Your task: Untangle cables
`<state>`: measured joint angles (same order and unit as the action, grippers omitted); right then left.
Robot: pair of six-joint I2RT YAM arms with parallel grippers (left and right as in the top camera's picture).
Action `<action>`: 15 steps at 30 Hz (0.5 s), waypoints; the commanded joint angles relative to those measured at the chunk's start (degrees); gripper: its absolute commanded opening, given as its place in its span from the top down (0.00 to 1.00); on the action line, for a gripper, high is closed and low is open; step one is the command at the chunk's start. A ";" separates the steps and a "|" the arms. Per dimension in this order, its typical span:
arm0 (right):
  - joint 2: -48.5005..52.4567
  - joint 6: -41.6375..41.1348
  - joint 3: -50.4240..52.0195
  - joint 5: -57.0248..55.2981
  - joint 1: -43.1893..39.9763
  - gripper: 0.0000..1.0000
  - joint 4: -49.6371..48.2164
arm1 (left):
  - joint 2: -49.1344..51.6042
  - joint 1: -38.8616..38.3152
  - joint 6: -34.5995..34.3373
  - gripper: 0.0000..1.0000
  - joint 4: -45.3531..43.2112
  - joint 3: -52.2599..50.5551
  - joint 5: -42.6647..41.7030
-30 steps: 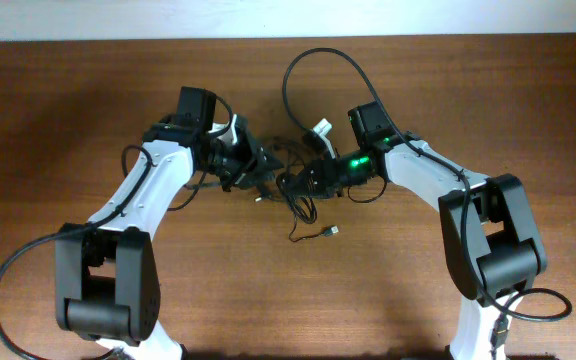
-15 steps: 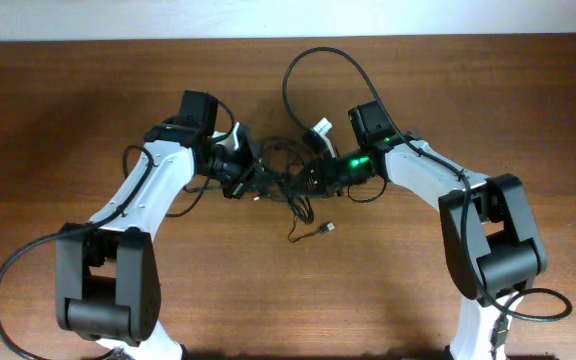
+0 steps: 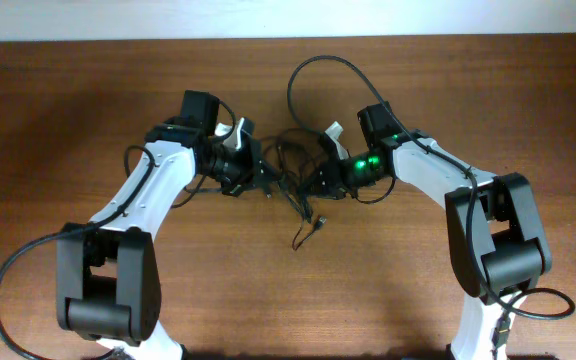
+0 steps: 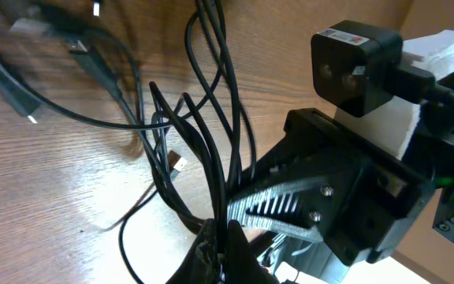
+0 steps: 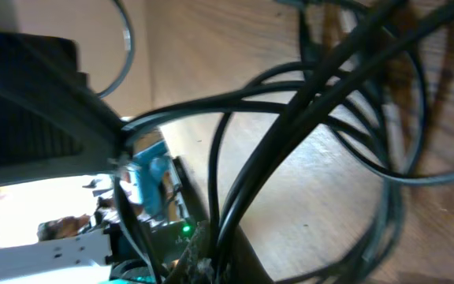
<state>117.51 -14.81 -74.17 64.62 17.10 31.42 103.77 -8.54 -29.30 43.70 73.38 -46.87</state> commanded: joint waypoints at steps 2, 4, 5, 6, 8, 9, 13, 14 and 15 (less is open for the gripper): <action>0.92 0.90 0.02 -11.72 -0.35 0.96 2.34 | 0.37 4.02 5.66 1.00 0.11 -0.28 0.20; 0.92 0.92 0.02 -17.22 -0.35 0.96 4.09 | 0.37 5.51 7.76 1.00 0.83 -0.28 1.57; 0.92 0.92 0.02 -20.33 -0.35 0.95 5.11 | 0.37 6.19 8.46 1.00 1.40 -0.28 4.22; 0.92 0.92 0.02 -23.34 -0.35 0.95 5.95 | 0.37 6.49 8.61 1.00 1.99 -0.28 7.67; 0.92 0.92 0.02 -30.56 -0.35 0.95 7.76 | 0.37 6.58 8.61 1.00 2.97 -0.28 16.59; 0.92 0.92 0.02 -34.25 -0.35 0.94 8.81 | 0.37 6.56 8.61 1.00 3.63 -0.28 22.08; 0.92 0.90 0.02 -45.90 -0.35 0.89 11.82 | 0.37 6.56 8.61 1.00 3.74 -1.09 28.94; 0.92 0.92 0.02 -47.63 -0.35 0.89 12.13 | 0.37 6.56 8.61 1.00 3.72 -1.49 29.42; 0.92 0.90 0.02 -48.72 -0.35 0.89 12.17 | 0.37 6.56 8.59 1.00 3.65 -1.86 30.77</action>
<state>117.43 -14.52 -74.52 26.94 17.15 43.13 103.83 -2.59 -21.82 47.55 72.99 -22.35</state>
